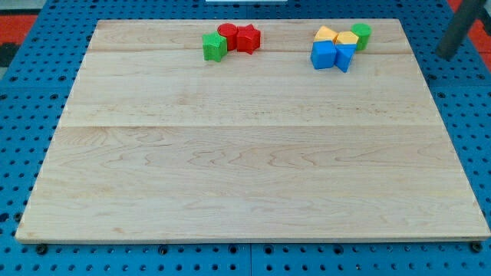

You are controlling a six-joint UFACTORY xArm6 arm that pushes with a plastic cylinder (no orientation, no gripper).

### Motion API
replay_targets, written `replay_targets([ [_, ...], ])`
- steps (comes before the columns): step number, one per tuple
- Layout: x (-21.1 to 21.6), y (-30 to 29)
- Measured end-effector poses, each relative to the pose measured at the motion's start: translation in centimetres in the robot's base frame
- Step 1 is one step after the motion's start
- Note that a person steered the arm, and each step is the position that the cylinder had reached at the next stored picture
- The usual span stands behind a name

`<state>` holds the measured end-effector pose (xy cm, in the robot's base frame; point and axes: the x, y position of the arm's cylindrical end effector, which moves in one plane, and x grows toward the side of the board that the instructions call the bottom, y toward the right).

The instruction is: Take the green circle to the top left corner of the board

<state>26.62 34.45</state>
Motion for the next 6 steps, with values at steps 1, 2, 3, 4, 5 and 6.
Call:
replay_targets([
  [1,-3.5,-2.0],
  [2,-4.7,-8.4],
  [3,-4.1,-16.6],
  [4,-1.5,-21.4],
  [5,0.8,-18.9],
  [6,0.9,-13.8],
])
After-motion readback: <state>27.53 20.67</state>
